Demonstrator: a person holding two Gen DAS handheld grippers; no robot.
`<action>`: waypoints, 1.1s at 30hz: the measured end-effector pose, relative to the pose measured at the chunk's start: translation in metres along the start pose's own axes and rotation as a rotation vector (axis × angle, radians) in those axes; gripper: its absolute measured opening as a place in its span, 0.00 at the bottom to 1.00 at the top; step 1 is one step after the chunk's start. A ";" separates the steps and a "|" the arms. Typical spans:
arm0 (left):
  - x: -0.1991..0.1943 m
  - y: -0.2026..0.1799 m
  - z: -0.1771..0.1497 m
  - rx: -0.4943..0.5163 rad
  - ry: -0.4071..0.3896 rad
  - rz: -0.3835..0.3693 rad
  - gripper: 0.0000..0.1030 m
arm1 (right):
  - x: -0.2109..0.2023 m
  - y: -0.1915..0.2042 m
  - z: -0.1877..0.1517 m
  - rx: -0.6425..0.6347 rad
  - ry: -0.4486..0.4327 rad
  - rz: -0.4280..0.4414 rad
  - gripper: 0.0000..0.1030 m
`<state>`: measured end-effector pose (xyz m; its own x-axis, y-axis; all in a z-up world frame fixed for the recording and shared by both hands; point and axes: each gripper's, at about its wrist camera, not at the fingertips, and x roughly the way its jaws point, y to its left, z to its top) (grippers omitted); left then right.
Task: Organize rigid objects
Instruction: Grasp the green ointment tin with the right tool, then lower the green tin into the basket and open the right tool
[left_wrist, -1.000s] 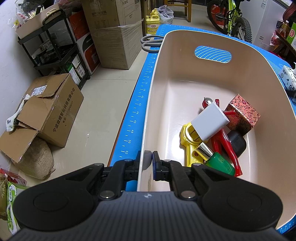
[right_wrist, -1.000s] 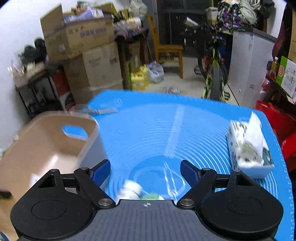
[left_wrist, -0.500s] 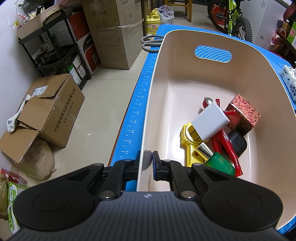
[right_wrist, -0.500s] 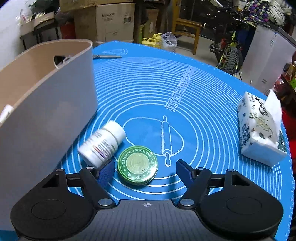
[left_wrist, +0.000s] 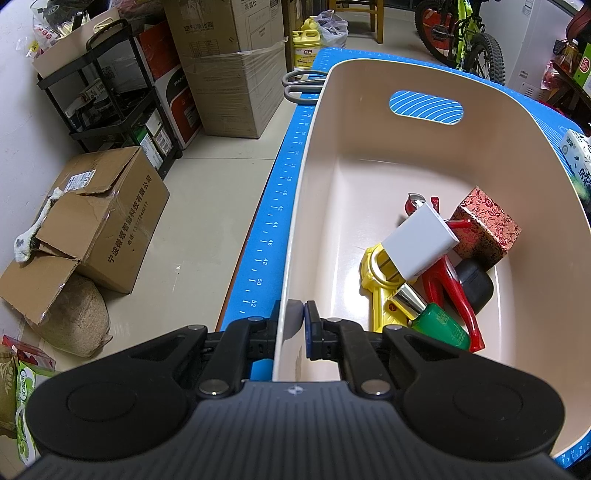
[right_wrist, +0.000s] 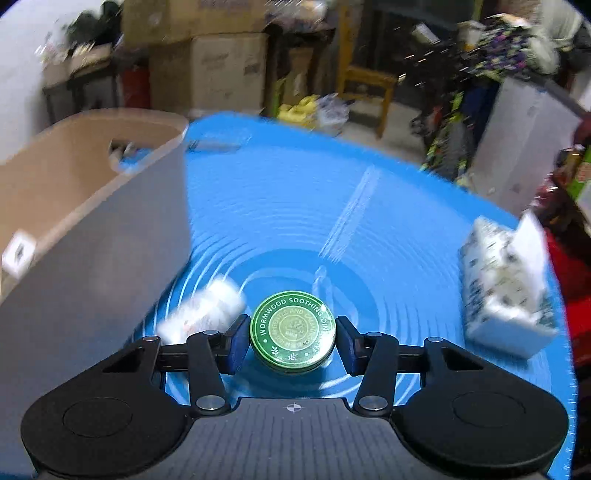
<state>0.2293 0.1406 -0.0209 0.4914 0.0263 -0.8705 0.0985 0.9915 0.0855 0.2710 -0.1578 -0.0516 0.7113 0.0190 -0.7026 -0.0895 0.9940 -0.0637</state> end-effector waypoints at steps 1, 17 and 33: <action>0.000 0.000 0.000 0.000 0.000 0.000 0.12 | -0.006 0.001 0.004 0.010 -0.022 -0.003 0.53; 0.001 0.000 0.000 0.002 -0.001 0.002 0.12 | -0.063 0.125 0.065 -0.139 -0.220 0.202 0.53; 0.001 -0.002 0.000 -0.001 -0.001 -0.003 0.12 | -0.018 0.212 0.049 -0.278 0.076 0.224 0.53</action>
<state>0.2301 0.1390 -0.0218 0.4920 0.0233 -0.8703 0.0990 0.9917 0.0825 0.2736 0.0582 -0.0180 0.5995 0.2147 -0.7710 -0.4306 0.8986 -0.0846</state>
